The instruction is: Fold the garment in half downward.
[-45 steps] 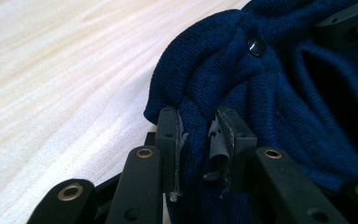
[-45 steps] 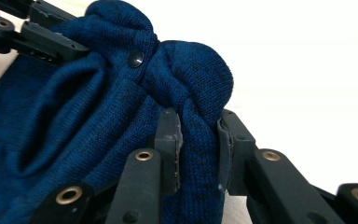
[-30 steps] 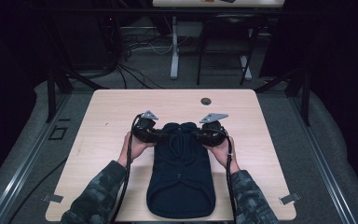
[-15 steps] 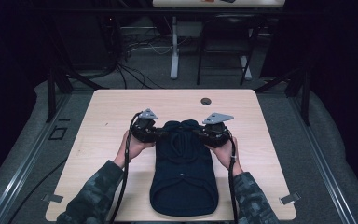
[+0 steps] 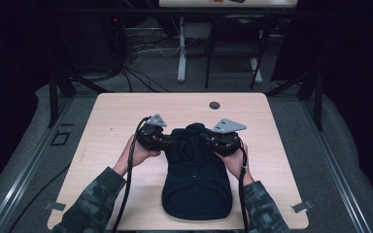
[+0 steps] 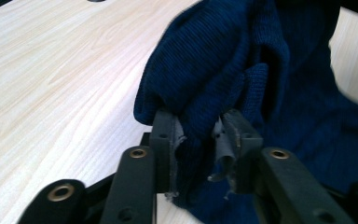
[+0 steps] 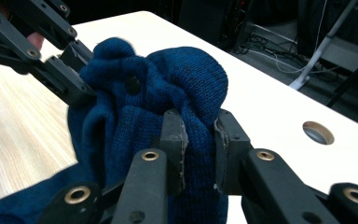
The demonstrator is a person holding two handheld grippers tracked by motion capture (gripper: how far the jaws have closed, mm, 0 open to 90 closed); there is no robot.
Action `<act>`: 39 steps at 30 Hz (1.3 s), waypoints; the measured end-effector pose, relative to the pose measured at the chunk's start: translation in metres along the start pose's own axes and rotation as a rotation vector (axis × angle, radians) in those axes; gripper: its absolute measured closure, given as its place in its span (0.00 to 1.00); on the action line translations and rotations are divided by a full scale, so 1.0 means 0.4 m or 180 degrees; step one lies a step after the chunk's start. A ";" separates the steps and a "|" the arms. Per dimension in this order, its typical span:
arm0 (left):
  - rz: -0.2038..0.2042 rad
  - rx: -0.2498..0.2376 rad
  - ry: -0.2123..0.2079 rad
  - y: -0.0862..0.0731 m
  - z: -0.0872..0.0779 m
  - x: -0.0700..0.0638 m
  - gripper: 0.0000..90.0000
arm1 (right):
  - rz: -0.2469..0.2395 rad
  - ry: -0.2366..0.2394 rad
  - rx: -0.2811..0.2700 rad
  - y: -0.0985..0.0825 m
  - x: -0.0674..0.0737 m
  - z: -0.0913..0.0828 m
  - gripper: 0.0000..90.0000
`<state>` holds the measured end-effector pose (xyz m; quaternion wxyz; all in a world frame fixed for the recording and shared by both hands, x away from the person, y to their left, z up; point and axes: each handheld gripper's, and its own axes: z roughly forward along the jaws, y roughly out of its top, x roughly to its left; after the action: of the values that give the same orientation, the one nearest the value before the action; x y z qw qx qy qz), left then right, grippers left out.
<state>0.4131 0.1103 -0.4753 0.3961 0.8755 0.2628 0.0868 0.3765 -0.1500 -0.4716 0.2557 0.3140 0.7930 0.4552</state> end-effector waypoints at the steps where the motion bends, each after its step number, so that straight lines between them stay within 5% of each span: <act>1: 0.0038 -0.0061 0.0065 -0.002 -0.004 -0.001 0.82 | -0.0027 -0.0005 -0.0013 0.002 0.004 -0.001 0.85; 9: 0.0257 -0.0347 0.0370 0.000 -0.031 -0.021 0.87 | -0.0061 0.0011 -0.0016 0.003 0.002 -0.023 0.84; 15: 0.0373 -0.0359 0.0473 0.011 -0.032 -0.036 0.87 | 0.0067 0.0138 0.0134 -0.007 -0.008 -0.021 0.78; 17: 0.0410 -0.0375 0.0503 0.015 -0.033 -0.040 0.87 | 0.0135 0.0189 0.0292 -0.014 -0.013 -0.014 0.69; 21: 0.0666 -0.0418 0.0665 0.024 -0.038 -0.060 0.87 | 0.0180 0.0259 0.0448 -0.024 -0.015 -0.002 0.67; 26: 0.0710 -0.0420 0.0657 0.024 -0.042 -0.063 0.87 | 0.0068 0.0121 0.0407 -0.030 -0.004 -0.006 0.82; 34: 0.0837 -0.0483 0.0765 0.024 -0.058 -0.069 0.87 | -0.0210 -0.0313 0.0104 -0.033 0.031 -0.019 0.86; 39: 0.0738 -0.0495 0.0672 0.027 -0.071 -0.065 0.86 | -0.0262 -0.0381 -0.0062 -0.017 0.037 -0.030 0.87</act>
<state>0.3851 0.1091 -0.4470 0.4202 0.8527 0.1926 0.2435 0.3564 -0.1486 -0.4737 0.3242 0.3053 0.7841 0.4324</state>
